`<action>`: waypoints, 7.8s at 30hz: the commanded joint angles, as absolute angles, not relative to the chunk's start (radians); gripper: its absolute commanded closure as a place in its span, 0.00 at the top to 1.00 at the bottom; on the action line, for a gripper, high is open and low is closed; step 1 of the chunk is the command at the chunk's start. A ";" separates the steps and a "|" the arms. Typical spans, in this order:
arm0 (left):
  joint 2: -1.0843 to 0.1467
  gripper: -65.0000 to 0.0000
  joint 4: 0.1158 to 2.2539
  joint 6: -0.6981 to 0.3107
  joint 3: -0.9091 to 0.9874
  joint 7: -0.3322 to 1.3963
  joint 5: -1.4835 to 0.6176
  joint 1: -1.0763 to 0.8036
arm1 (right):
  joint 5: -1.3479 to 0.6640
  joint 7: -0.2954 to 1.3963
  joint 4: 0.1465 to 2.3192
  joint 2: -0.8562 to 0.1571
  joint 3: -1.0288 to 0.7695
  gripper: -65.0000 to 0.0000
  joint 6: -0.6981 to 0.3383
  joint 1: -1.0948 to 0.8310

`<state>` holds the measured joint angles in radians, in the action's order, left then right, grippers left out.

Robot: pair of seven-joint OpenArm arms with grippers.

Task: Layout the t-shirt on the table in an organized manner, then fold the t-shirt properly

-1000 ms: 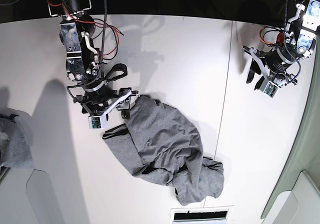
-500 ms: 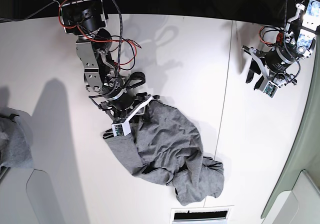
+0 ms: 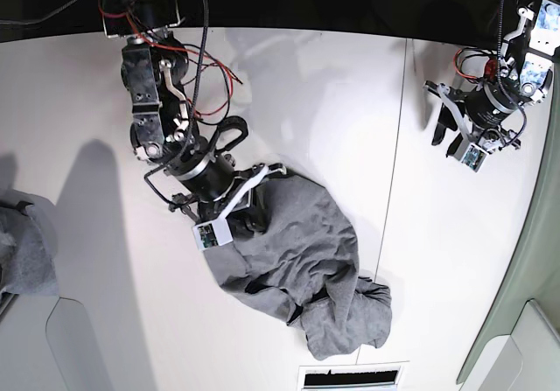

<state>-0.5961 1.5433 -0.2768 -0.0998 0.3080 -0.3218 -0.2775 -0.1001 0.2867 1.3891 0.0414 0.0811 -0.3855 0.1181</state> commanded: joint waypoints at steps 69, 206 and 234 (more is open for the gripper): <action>-0.071 0.00 1.568 -0.348 -0.315 0.333 -0.295 -0.056 | -0.188 0.340 2.103 -0.064 0.112 0.00 -0.517 -0.152; -0.591 0.50 1.688 -0.698 0.058 0.717 -1.169 -0.202 | -0.443 0.289 1.452 -0.235 -0.485 0.05 -0.550 -0.191; -0.331 0.45 1.188 -0.574 -0.196 0.384 -0.463 0.246 | -0.284 0.338 1.540 -0.080 -0.171 0.49 -0.512 -0.113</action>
